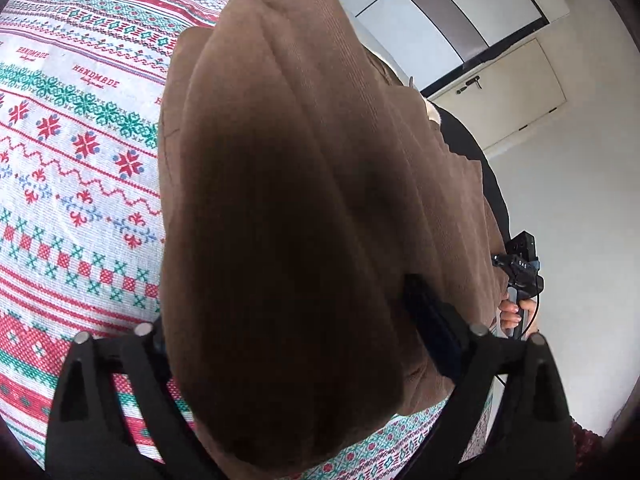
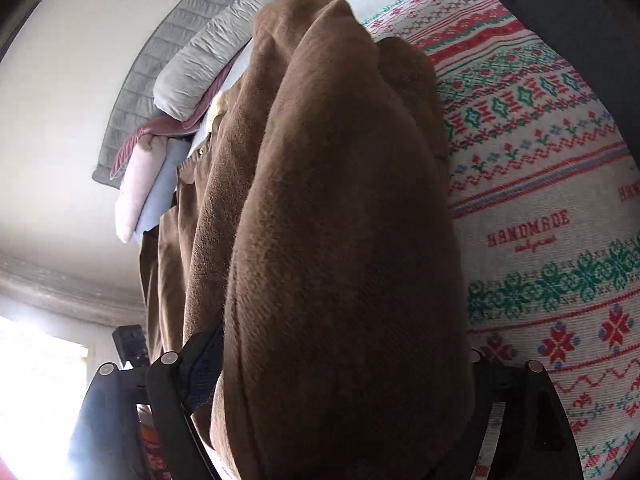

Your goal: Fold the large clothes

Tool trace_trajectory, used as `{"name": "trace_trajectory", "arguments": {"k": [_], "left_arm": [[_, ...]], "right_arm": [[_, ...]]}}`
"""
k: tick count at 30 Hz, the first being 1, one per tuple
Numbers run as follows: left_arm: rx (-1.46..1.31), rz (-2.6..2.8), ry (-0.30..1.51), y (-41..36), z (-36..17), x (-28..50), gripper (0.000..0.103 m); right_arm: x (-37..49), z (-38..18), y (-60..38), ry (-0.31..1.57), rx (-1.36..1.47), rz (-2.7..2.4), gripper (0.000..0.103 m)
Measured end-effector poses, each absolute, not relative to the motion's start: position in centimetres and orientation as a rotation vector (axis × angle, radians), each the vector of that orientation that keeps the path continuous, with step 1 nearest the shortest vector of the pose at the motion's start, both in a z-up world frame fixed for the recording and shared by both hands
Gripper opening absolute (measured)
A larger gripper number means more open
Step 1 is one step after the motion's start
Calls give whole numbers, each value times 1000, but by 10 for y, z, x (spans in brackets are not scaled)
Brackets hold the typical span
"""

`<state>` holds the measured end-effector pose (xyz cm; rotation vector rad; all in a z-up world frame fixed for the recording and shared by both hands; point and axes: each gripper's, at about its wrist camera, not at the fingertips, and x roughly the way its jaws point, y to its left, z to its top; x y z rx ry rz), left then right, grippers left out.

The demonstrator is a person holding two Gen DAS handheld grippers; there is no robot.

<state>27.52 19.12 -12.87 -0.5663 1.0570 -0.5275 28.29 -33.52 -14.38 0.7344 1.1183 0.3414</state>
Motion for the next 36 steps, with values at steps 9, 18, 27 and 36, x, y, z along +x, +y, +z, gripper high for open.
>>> {"name": "trace_trajectory", "arguments": {"k": [9,18,27,36], "left_arm": [[-555,-455,951,170,-24,224,16],[-439,-552,1037,165,26,88,17],[-265,-441,1227,166,-67,29,47],[-265,-445,1201,179,-39,43,48]], "right_arm": [[214,-37,-322,909,763,328,20],[82,8,-336,958,685,351,20],[2,-55,-330,1136,376,108,44],[-1,10,-305,915,72,8,77]]}}
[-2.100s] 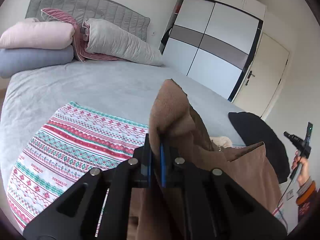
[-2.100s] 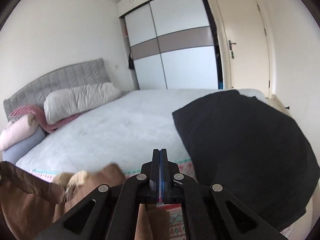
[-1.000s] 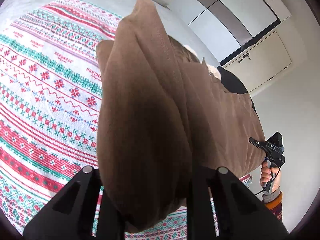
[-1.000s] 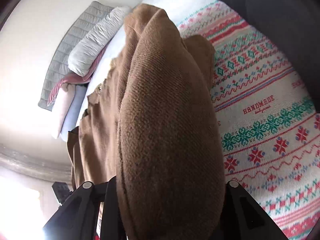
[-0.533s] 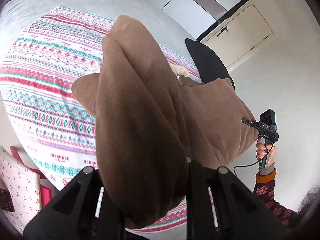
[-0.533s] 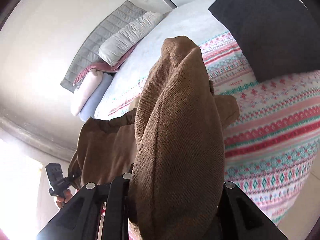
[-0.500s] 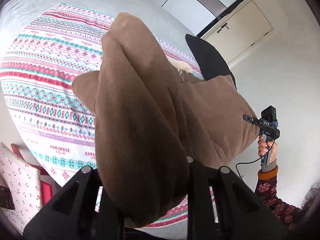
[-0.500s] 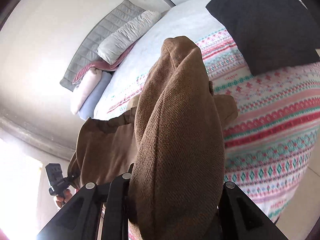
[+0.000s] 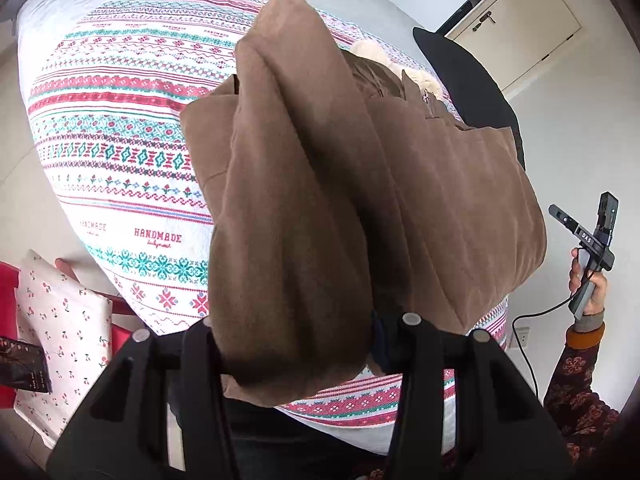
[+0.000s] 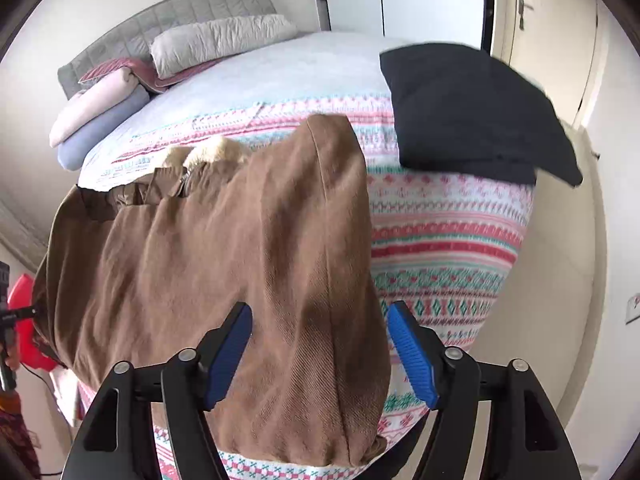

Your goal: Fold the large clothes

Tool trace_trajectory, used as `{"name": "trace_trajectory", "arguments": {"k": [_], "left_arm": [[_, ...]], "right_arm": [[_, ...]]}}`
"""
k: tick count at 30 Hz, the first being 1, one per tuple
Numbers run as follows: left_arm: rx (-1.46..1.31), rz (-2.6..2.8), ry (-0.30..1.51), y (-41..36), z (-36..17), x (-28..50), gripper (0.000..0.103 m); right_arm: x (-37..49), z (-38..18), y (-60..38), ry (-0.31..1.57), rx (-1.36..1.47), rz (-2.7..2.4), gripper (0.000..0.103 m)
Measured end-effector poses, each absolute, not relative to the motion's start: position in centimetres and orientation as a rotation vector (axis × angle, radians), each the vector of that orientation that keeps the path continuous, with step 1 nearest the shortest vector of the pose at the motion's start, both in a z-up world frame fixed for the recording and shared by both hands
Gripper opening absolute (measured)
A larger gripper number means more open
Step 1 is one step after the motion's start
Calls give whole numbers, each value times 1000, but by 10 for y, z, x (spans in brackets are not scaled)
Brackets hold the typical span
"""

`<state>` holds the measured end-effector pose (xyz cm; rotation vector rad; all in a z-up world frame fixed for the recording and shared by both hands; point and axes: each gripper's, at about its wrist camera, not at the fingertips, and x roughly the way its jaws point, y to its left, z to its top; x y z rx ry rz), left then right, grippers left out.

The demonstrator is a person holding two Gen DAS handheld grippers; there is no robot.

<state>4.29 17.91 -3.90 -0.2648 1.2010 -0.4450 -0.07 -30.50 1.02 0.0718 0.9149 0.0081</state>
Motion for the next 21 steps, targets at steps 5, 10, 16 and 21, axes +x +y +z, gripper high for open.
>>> {"name": "trace_trajectory", "arguments": {"k": [5,10,16,21], "left_arm": [[-213,-418,1236,181,-33,38,50],[-131,-379,1186,190,-13,29,63],[-162,-346,1107,198,-2,64,67],[-180,-360,1035,195,-11,113,68]], "right_arm": [[17,26,-287,879,-40,35,80],[42,18,-267,880,-96,138,80],[104,-3,-227,951,-83,287,80],[149,-44,-181,1080,-34,414,80]]}}
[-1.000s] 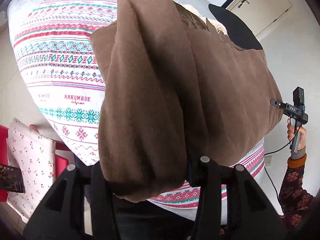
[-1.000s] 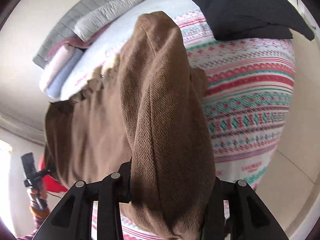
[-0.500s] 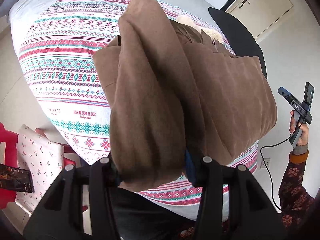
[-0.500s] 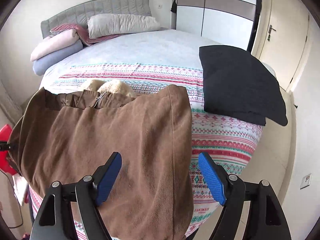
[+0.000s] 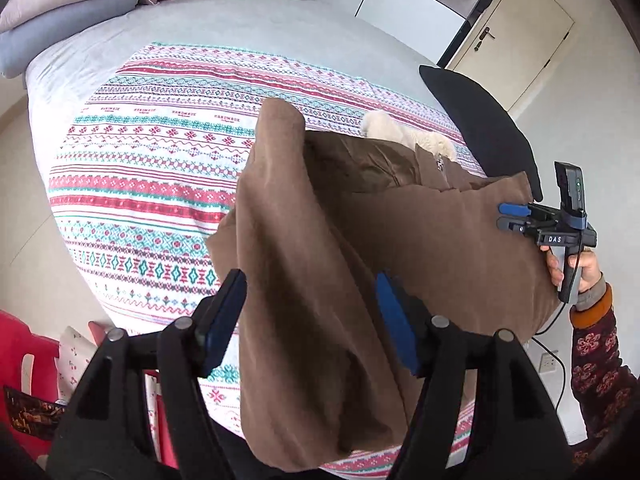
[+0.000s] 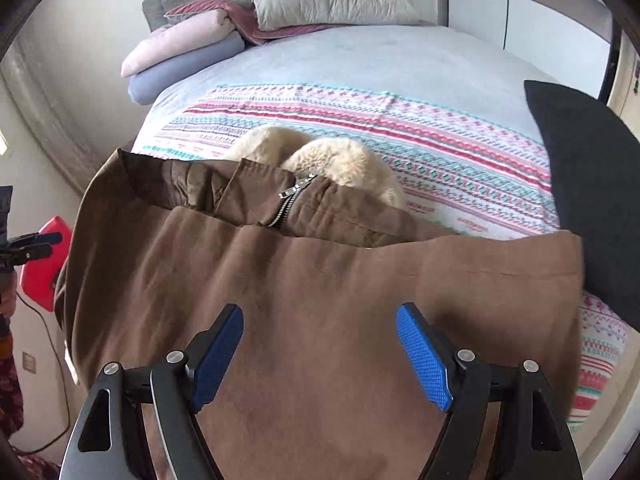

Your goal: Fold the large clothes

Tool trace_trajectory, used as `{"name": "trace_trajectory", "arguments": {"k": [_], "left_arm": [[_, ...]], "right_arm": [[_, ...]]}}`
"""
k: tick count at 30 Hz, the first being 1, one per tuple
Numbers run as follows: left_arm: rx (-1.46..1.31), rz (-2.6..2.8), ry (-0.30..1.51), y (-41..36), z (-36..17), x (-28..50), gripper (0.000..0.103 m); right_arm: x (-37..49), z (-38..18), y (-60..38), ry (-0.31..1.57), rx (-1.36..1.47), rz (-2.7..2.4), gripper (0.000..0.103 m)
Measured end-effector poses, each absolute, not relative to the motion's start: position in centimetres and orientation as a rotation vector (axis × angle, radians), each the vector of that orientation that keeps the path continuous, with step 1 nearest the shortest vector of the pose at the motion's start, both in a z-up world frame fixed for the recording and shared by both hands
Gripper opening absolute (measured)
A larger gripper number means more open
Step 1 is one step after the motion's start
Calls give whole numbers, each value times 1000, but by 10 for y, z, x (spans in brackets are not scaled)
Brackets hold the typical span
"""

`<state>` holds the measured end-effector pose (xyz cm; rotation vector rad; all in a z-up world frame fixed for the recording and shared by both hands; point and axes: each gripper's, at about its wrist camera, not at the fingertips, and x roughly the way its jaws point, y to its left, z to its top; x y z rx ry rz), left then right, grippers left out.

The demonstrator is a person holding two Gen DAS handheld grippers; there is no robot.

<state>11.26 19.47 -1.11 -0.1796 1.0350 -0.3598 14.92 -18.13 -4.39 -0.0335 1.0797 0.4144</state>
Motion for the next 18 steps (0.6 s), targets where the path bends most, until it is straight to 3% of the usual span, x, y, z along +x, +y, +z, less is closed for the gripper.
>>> {"name": "trace_trajectory", "arguments": {"k": [6,8,9,11,12,18], "left_arm": [[-290,-346,1062,199,-40,165,68],[-333,-364,1052,201,-42,171,68],[-341,-374,1039,200,-41,171,68],[-330,-390,1017,196,-36,171,68],[-324,-394,1008,194,-33,171,68],[-316,-422,952,202,-17,162,68]], "right_arm": [[168,-101,-136,1105,-55,391,79],[159,-105,-124,1063,-109,403,67],[153,-103,-121,1047,-119,406,55],[144,-99,-121,1040,-72,466,19],[138,-95,-121,1022,-66,457,9],[93,-41,-132,731,-101,288,6]]}}
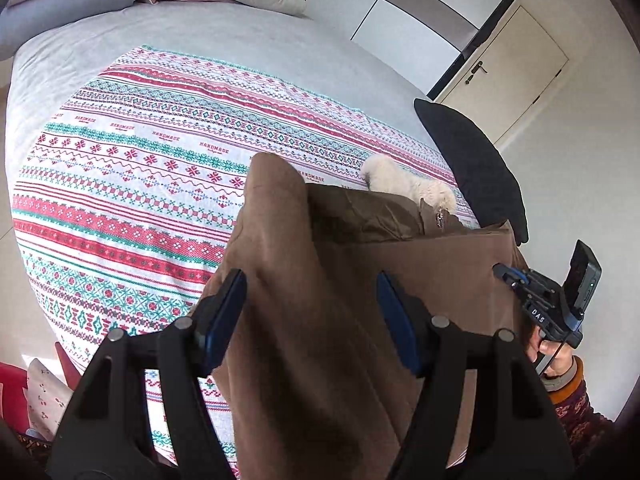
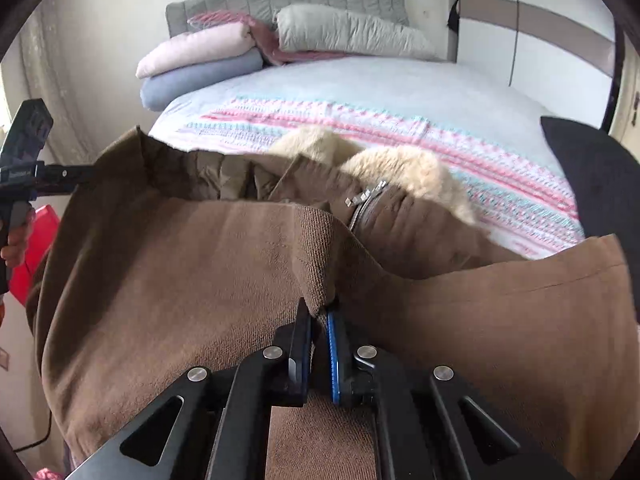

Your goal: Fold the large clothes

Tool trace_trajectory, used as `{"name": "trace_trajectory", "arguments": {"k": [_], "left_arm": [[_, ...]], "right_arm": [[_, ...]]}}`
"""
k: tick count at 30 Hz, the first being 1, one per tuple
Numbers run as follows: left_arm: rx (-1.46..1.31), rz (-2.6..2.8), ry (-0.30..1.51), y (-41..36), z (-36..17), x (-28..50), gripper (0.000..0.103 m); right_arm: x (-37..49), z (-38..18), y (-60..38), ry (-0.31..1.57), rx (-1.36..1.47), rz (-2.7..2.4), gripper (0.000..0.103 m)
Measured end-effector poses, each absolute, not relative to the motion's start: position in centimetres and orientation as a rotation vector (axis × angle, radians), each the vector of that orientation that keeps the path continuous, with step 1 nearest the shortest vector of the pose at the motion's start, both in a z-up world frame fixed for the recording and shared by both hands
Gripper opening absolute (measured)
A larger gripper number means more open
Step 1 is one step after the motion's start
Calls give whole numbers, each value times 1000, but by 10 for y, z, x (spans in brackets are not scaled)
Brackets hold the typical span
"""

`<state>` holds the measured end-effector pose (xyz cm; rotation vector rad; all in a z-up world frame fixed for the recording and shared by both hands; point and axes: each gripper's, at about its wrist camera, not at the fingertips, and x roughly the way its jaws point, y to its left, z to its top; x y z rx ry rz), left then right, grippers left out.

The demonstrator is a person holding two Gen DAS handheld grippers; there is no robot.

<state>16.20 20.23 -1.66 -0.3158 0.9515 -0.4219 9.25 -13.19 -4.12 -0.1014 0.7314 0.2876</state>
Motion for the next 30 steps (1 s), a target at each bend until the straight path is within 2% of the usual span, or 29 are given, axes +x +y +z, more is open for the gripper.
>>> {"name": "trace_trajectory", "arguments": {"k": [3,7,10,16,17,19,21,23,24,25,30], "left_arm": [[-308,-411,927,208,-7,163,68],[-263,-365,924,197,-10,178,68],[-176,-303,965,185,-28,204,68],[-236,-245,1135,187,-76,251,68],[-281,-252,1156,190,-83,252,65],[-359,-263,1176,196,-95,253,51],[-376,-267,1163,198,-99,248,26],[-379,-278,1142,199,-100,242,15],[-388,-277,1129,200,-99,239,13],[-397,-277,1115,201,-98,236,12],[-399,-269,1063,204,-92,227,10]], "right_arm": [[85,4,-137,567,-163,189,5],[117,14,-133,557,-236,116,5],[148,-10,-128,601,-268,55,5],[204,-103,-130,887,-241,37,7],[199,-112,-127,890,-266,31,7],[192,-112,-123,865,-305,19,9],[186,-106,-124,877,-284,57,16],[176,-95,-136,891,-229,100,33],[170,-88,-142,887,-205,107,52],[162,-80,-152,867,-184,107,65],[137,-44,-218,770,-107,1,78]]}}
